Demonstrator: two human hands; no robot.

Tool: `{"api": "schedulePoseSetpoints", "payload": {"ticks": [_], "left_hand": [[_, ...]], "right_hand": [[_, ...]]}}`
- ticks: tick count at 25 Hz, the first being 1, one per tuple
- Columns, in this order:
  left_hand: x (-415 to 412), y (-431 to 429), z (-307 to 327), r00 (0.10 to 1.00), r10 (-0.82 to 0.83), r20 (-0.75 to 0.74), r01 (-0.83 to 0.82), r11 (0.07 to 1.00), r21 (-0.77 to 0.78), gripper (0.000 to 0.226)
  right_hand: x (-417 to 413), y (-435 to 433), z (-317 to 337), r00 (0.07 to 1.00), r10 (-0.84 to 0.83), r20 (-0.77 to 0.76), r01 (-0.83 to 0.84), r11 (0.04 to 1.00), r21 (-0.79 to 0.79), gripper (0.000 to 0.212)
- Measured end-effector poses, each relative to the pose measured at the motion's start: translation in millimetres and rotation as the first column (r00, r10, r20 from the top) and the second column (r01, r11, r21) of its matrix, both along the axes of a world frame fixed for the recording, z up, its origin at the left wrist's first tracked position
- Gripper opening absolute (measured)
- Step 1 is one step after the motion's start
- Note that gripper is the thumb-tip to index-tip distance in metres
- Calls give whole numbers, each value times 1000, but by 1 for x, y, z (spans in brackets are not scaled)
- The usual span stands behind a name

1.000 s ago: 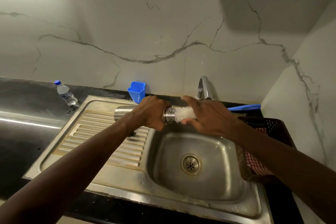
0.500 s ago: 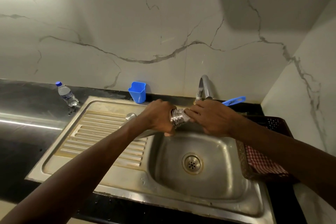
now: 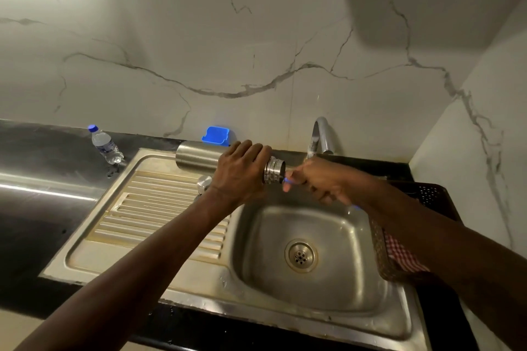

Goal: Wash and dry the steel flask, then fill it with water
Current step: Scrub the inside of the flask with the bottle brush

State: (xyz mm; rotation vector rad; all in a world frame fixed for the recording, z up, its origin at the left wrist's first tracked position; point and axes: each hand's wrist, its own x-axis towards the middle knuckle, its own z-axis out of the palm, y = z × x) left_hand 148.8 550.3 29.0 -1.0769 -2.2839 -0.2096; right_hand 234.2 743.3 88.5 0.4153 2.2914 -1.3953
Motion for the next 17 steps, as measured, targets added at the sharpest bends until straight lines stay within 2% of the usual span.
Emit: {"api": "schedulePoseSetpoints", "payload": {"ticks": [1, 2, 3, 4, 5, 6, 7, 8, 9, 10, 11, 12, 13, 14, 15, 16, 17], "left_hand": [[-3, -2, 0, 1000, -11, -11, 11, 1000, -8, 41], [-4, -4, -3, 999, -31, 10, 31, 999, -15, 41], [-5, -7, -3, 997, -49, 55, 50, 999, -22, 43], [-5, -10, -2, 993, -61, 104, 62, 998, -11, 44], [-4, -13, 1, 986, -65, 152, 66, 998, 0, 45], [-3, -15, 7, 981, -64, 181, 64, 998, 4, 45], [-3, -15, 15, 980, -56, 193, 56, 998, 5, 45], [-5, -14, 22, 981, -47, 189, 48, 999, 1, 45], [-8, -12, 28, 988, -38, 149, 41, 999, -14, 44], [-11, -11, 31, 995, -33, 94, 39, 998, -58, 43], [-14, -10, 30, 998, -43, 34, 46, 993, -113, 43], [-16, -9, 27, 998, -62, 1, 61, 986, -152, 45], [-17, -9, 22, 996, -87, -19, 83, 987, -140, 46], [-17, -8, 19, 994, -105, -39, 101, 992, -80, 43], [-18, -5, 20, 989, -116, -93, 116, 993, -7, 35], [-20, -3, 21, 978, -119, -173, 128, 991, 41, 27], [-22, -3, 24, 962, -117, -246, 137, 988, 67, 21]], "right_hand": [[3, -9, 2, 998, -16, 68, 19, 998, -54, 29], [8, -21, 2, 998, 3, 57, -2, 1000, -19, 30], [10, -27, -1, 996, 77, -45, -70, 988, 136, 30], [11, -25, -4, 959, 217, -182, -126, 902, 413, 26], [10, -17, -3, 867, 416, -273, -119, 706, 698, 21], [9, -6, -4, 752, 598, -277, -58, 480, 875, 21], [6, 6, -8, 672, 694, -257, 29, 322, 946, 28], [4, 13, -9, 663, 710, -238, 76, 252, 965, 33], [4, 12, -10, 700, 679, -223, 50, 265, 963, 33], [7, 4, -11, 738, 634, -232, 3, 341, 940, 29], [10, -8, -15, 772, 570, -282, -48, 494, 868, 22], [12, -18, -16, 832, 451, -323, -115, 710, 695, 16], [10, -18, -13, 921, 239, -306, -121, 925, 360, 18], [5, -15, -7, 993, 20, -118, -30, 996, -85, 23], [4, -12, 2, 990, -68, 123, 119, 871, -477, 26], [4, -6, 5, 955, -59, 290, 250, 684, -685, 26], [4, -2, 5, 938, -28, 346, 295, 586, -754, 25]]}}
